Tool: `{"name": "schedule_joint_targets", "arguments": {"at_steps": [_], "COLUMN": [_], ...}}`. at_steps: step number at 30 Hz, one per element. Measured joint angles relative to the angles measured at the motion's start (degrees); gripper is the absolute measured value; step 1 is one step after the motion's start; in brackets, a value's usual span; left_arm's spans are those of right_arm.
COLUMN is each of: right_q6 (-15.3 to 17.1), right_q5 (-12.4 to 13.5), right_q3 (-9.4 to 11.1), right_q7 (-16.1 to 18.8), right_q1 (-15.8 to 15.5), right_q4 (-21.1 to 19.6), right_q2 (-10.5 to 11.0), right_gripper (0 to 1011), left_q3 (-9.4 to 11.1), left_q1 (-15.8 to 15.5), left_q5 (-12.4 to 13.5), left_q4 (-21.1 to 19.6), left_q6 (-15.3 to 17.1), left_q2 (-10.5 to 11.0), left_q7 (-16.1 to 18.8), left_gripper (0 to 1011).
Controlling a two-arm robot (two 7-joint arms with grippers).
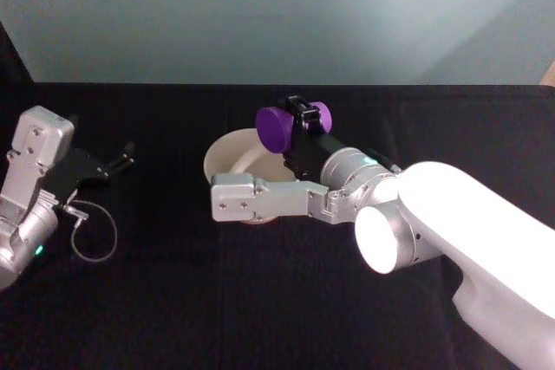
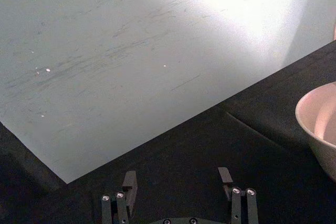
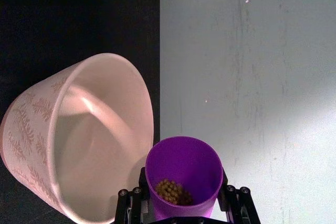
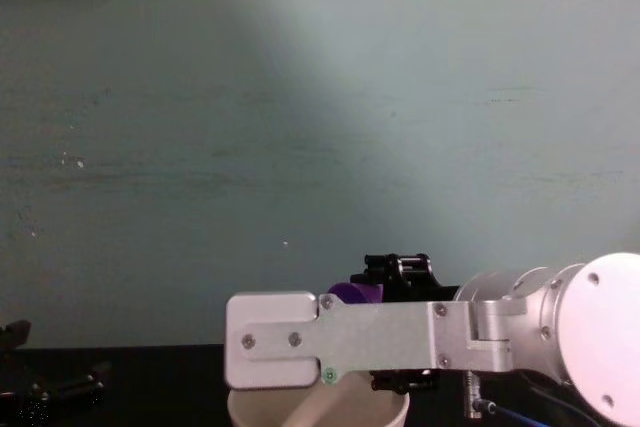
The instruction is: Pick up the cup and pour the mung beans from the cup into the bowl.
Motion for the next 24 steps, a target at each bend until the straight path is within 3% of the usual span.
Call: {"name": "schedule_joint_targets", "arguments": {"at_steps": [24], "right_q6": [-1.8], "right_q5": [-7.3], "right_q3": [-0.6], "right_q7": [0.9], "right_q1": [-0.2], "right_q4": [1.0], "right_q2": [-1.0], "right_gripper": [724], "left_q3": [0.0], "left_q1": [0.0], "left_q5": [0.0], "left_q4": [0.0], "left_q6": [0.0], "left_q2": [0.0], "left_q7": [0.0], "left_gripper": [1000]}}
